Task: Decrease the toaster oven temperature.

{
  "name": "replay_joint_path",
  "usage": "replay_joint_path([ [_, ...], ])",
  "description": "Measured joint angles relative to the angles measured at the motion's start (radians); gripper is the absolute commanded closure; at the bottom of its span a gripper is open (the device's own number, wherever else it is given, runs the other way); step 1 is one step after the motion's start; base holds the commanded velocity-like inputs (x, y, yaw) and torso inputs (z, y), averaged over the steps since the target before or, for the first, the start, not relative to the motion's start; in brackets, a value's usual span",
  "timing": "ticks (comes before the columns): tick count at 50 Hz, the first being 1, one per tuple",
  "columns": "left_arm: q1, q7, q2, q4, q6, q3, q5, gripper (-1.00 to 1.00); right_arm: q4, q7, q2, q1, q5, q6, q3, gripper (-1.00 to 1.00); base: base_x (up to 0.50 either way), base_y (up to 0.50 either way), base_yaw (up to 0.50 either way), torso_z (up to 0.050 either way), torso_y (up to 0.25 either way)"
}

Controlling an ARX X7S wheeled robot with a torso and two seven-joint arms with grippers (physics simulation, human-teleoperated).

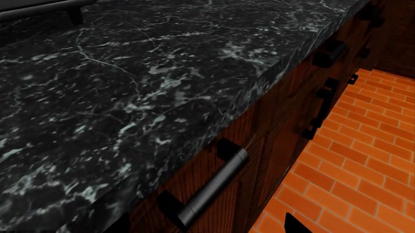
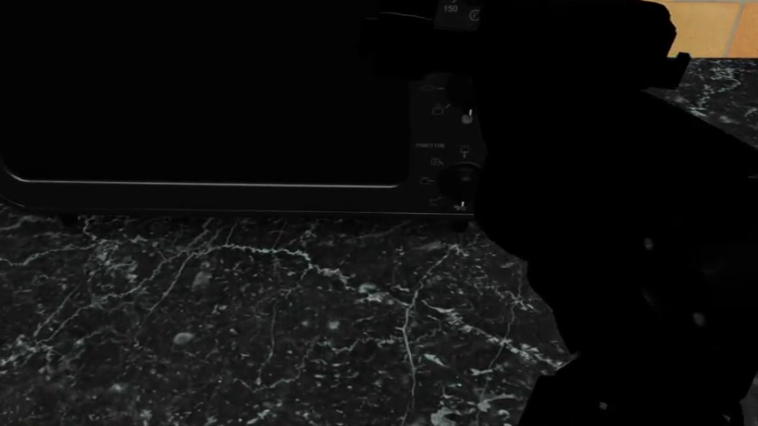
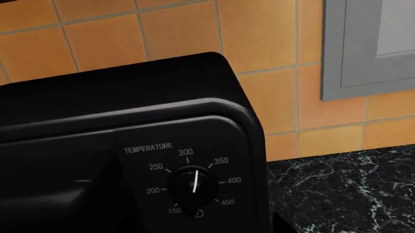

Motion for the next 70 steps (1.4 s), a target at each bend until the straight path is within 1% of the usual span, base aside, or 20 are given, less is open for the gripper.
replay_joint_path([
  [34,0.002,-0.007,-0.016,-0.010,0.023,0.001,-0.012,-1.00,0.261,-0.013,0.024,0.081,0.039,-0.172,-0.072,-1.00,0.00,0.00,0.00,0.000,0.000],
  [46,0.000,-0.009,-0.019,-0.015,0.027,0.005,-0.016,-1.00,0.302,-0.010,0.033,0.081,0.060,-0.209,-0.085,-1.00,0.00,0.00,0.00,0.000,0.000],
  [59,0.000,-0.013,-0.022,-0.020,0.032,0.009,-0.018,-1.00,0.300,-0.007,0.043,0.075,0.070,-0.229,-0.106,-1.00,0.01,0.00,0.01,0.000,0.000],
  [60,0.000,-0.013,-0.023,-0.020,0.033,0.009,-0.018,-1.00,0.299,-0.007,0.044,0.074,0.070,-0.230,-0.107,1.00,0.01,0.00,0.01,0.000,0.000],
  [70,0.001,-0.015,-0.026,-0.023,0.039,0.013,-0.019,-1.00,0.307,0.006,0.047,0.076,0.081,-0.244,-0.131,1.00,0.01,0.00,0.00,0.000,0.000],
])
